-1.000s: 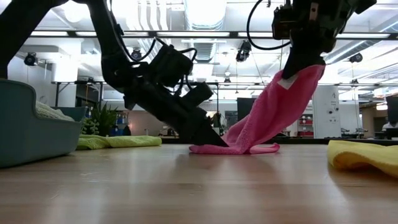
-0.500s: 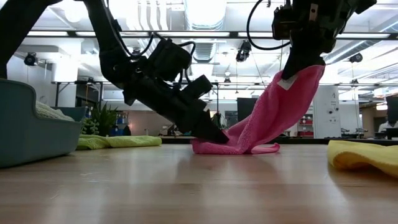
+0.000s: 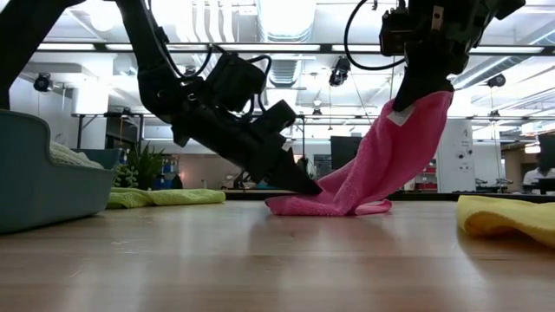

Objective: Fold microfiber towels
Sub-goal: Fold the pink microfiber cloth

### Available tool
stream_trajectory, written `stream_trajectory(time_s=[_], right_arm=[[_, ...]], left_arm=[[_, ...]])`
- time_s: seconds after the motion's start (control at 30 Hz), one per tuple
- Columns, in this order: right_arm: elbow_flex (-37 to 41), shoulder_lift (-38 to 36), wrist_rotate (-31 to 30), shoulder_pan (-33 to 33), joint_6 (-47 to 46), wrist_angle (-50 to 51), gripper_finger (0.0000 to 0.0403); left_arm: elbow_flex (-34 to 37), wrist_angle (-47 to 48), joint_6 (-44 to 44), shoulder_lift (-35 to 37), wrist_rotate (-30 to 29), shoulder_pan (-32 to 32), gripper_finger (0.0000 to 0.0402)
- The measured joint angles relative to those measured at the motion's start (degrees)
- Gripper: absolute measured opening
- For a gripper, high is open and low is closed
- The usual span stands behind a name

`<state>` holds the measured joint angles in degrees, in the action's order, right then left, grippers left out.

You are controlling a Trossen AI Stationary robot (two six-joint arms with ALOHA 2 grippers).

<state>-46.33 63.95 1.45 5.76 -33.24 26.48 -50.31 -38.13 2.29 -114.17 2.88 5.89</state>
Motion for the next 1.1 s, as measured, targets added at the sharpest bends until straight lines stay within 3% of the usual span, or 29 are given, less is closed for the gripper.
stream_trajectory(time_s=[0.37,0.63,0.73,0.87,1.1], right_arm=[[0.1,0.0,0.0,0.0,-0.2,0.0,0.0009],[0.2,0.0,0.0,0.0,-0.2,0.0,0.0009],[0.2,0.0,0.0,0.0,-0.2,0.0,0.0009],[0.2,0.0,0.0,0.0,-0.2,0.0,0.0009],[0.2,0.0,-0.1,0.0,-0.2,0.0,0.0009]], left_arm=[[-0.3,-0.4,1.0,0.0,-0.2,0.1,0.0079],[-0.2,-0.4,1.2,0.0,-0.2,0.1,0.0175],[0.0,-0.2,2.7,0.0,0.0,0.1,0.0189],[0.1,0.2,4.3,0.0,1.4,-0.2,0.0174],[-0.3,-0.4,4.5,0.0,1.5,-0.4,0.0102]])
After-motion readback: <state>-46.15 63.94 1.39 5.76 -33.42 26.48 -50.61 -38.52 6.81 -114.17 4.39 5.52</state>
